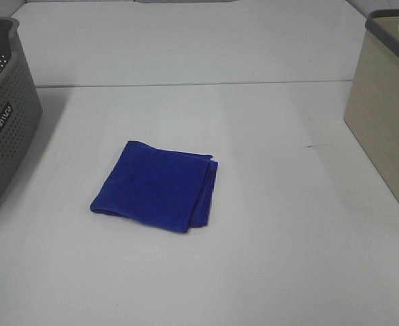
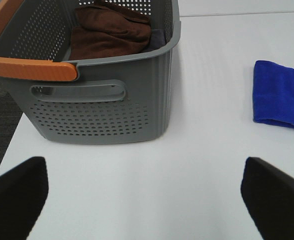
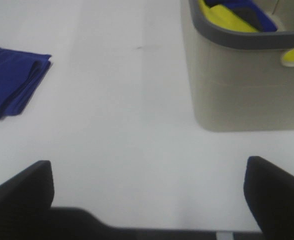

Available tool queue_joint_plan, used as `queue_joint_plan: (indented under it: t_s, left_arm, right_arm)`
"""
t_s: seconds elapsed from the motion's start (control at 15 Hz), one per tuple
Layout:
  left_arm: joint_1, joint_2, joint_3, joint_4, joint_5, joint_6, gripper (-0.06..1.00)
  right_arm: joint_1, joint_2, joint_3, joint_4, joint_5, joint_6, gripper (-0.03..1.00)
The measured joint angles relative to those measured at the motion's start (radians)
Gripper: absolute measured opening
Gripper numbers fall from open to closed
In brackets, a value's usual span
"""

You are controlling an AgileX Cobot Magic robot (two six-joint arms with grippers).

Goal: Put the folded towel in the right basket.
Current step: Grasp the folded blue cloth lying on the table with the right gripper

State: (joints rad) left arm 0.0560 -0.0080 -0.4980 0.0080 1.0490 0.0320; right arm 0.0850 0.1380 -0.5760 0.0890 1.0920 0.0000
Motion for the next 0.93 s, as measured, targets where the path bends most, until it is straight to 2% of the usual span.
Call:
queue_joint_plan:
  t_s: [0.13, 0.2, 0.27, 0.33, 0.47, 0.73, 0.93]
  left_arm:
    - [0.0, 0.0, 0.0, 0.0, 0.0, 0.0, 0.97]
    - [0.0, 0.0, 0.0, 0.0, 0.0, 0.0, 0.97]
    - [0.0, 0.0, 0.0, 0.0, 0.0, 0.0, 0.97]
    - [0.0, 0.0, 0.0, 0.0, 0.0, 0.0, 0.97]
    - [0.0, 0.0, 0.0, 0.0, 0.0, 0.0, 0.97]
    - [0.0, 0.0, 0.0, 0.0, 0.0, 0.0, 0.97]
    - [0.0, 0.0, 0.0, 0.0, 0.0, 0.0, 0.97]
  right_arm:
    - [0.0, 0.283, -0.168, 0.072, 0.102, 0.041, 0.98]
    - [0.0, 0.453, -0.286, 0.102, 0.122, 0.052, 0.97]
    - [0.0, 0.605, -0.396, 0.137, 0.123, 0.059, 0.97]
    - [0.0, 0.658, -0.436, 0.149, 0.123, 0.056, 0.97]
    - [0.0, 0.935, -0.633, 0.217, 0.122, 0.0, 0.97]
    - [0.003, 1.103, -0.657, 0.393, 0.116, -0.025, 0.97]
    - [0.111, 1.231, -0.657, 0.435, -0.024, -0.025, 0.95]
